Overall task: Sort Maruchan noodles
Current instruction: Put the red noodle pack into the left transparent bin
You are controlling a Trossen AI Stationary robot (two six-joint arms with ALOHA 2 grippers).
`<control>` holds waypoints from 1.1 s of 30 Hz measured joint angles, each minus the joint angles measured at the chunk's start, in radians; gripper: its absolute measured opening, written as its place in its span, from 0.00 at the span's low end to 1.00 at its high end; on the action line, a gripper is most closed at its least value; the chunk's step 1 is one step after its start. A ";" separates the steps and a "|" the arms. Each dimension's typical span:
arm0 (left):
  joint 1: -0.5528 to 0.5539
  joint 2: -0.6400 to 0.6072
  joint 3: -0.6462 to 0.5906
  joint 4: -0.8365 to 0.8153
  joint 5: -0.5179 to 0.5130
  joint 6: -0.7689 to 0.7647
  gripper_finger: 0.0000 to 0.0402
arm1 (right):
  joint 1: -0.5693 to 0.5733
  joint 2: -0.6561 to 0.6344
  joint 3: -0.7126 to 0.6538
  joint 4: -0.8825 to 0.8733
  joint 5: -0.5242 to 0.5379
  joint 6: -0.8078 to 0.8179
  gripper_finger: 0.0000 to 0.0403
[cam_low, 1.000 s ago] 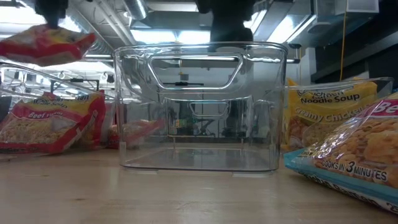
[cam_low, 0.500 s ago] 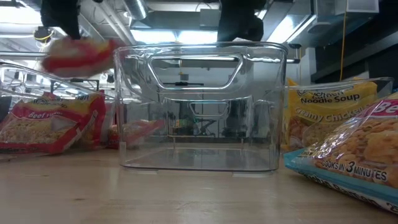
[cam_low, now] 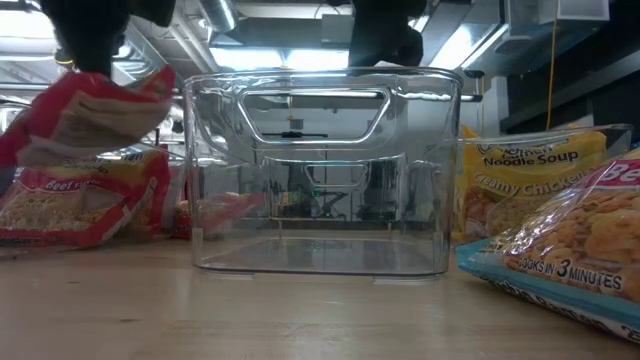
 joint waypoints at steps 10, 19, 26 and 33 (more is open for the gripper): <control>-0.082 0.009 0.000 -0.103 0.112 -0.178 0.00 | 0.000 0.000 0.000 0.001 0.008 0.000 0.04; -0.135 0.009 0.000 -0.097 0.163 -0.263 0.03 | 0.000 0.000 0.000 0.001 0.015 0.000 0.04; -0.165 0.009 0.000 -0.099 0.336 -0.324 0.07 | 0.000 0.000 0.000 0.000 0.015 -0.001 0.04; -0.201 0.009 0.000 -0.098 0.418 -0.366 0.07 | 0.000 0.000 0.000 -0.002 0.062 -0.004 0.04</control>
